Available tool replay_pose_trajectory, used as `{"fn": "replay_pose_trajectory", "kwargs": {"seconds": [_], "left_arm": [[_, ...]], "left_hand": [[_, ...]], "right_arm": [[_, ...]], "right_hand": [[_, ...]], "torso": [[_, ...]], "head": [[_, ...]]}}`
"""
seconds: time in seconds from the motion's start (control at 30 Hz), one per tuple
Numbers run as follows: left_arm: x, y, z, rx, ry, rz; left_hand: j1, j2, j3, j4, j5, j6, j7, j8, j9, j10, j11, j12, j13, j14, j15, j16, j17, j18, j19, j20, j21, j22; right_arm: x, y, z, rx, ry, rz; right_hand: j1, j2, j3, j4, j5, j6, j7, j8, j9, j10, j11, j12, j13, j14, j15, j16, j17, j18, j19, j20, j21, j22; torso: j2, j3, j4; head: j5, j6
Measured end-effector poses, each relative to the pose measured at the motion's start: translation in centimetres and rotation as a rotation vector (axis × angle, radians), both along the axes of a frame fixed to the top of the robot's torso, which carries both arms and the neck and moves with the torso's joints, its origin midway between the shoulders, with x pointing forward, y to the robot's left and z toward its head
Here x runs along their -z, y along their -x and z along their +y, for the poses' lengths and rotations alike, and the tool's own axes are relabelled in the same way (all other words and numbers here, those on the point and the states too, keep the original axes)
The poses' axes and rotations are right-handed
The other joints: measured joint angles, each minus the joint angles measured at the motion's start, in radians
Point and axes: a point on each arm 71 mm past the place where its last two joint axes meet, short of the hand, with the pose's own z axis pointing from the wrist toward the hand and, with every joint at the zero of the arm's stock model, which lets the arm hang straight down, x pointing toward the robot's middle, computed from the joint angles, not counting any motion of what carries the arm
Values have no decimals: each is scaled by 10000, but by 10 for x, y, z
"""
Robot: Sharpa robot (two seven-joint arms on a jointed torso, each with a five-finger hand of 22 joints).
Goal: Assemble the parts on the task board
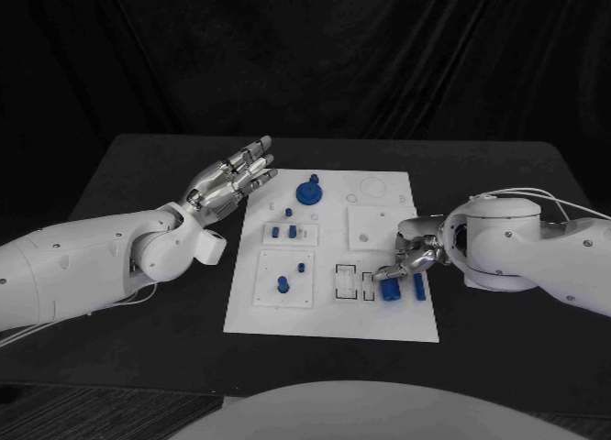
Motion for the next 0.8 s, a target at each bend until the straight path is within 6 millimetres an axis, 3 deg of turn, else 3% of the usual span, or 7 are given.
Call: {"fn": "replay_pose_trajectory", "kwargs": {"seconds": [0.17,0.37,0.57,0.7,0.8], "left_arm": [[0,0,0,3,1,2],[0,0,0,7,3,5],[1,0,0,20,10,15],[1,0,0,24,12,21],[1,0,0,19,10,24]], "left_hand": [[9,-9,0,0,22,0,0,0,0,0,0,0,0,0,0,0,-5,0,0,0,0,0],[37,18,0,0,22,36,36,0,0,0,0,0,0,0,0,0,-6,0,0,0,0,0],[48,30,-1,0,62,36,36,0,-1,1,0,0,1,0,0,0,-5,1,0,0,0,0],[48,30,-1,0,61,36,36,0,-1,-1,58,0,2,0,0,0,-5,0,0,0,0,0],[48,29,27,-27,115,36,36,0,-2,-8,65,0,3,0,0,0,-4,1,0,0,0,0]], "right_arm": [[3,0,1,-37,116,129],[4,1,1,-67,167,211],[4,2,1,-30,66,205],[4,3,-1,148,-157,259],[3,5,-3,375,-478,355]], "right_hand": [[226,17,-6,-79,249,-184,36,-57,109,-1,71,0,-1,0,0,-6,-1,0,15,15,-41,0],[861,114,134,-632,1334,-356,71,-105,327,0,73,0,-1,-1,2,-83,-1,0,15,15,-99,-1],[1161,132,424,-1060,2986,-680,109,-287,432,-19,163,0,-1,-4,78,-171,-1,-1,14,87,-176,-1],[1390,84,428,-1066,4027,-748,144,-362,559,-37,184,0,-2,-1,110,-171,-2,0,14,87,-176,-1],[1448,26,429,-1065,5447,-772,116,-256,806,-42,196,0,-2,3,121,-236,-2,0,14,87,-176,-1]], "torso": [[-1,0,0],[-2,1,0],[-2,1,0],[-1,1,0],[-1,1,0]], "head": [[14,0],[35,0],[51,0],[69,0],[96,0]]}}
